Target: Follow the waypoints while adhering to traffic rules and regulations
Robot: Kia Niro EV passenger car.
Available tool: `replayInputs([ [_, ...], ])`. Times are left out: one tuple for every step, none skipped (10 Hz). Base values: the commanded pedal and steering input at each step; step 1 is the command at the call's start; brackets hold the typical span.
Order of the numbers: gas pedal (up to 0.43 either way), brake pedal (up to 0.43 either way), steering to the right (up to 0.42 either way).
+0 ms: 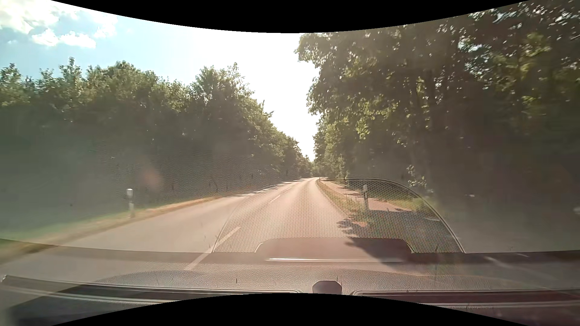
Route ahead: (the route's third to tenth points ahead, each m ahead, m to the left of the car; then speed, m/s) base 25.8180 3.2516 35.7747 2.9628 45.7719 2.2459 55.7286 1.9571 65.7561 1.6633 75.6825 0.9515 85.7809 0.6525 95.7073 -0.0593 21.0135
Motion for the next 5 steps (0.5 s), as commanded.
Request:
replayInputs([
  [0.138,0.006,0.0],
  [0.138,0.006,0.0],
  [0.138,0.006,0.0],
  [0.138,0.006,0.0],
  [0.138,0.006,0.0],
])
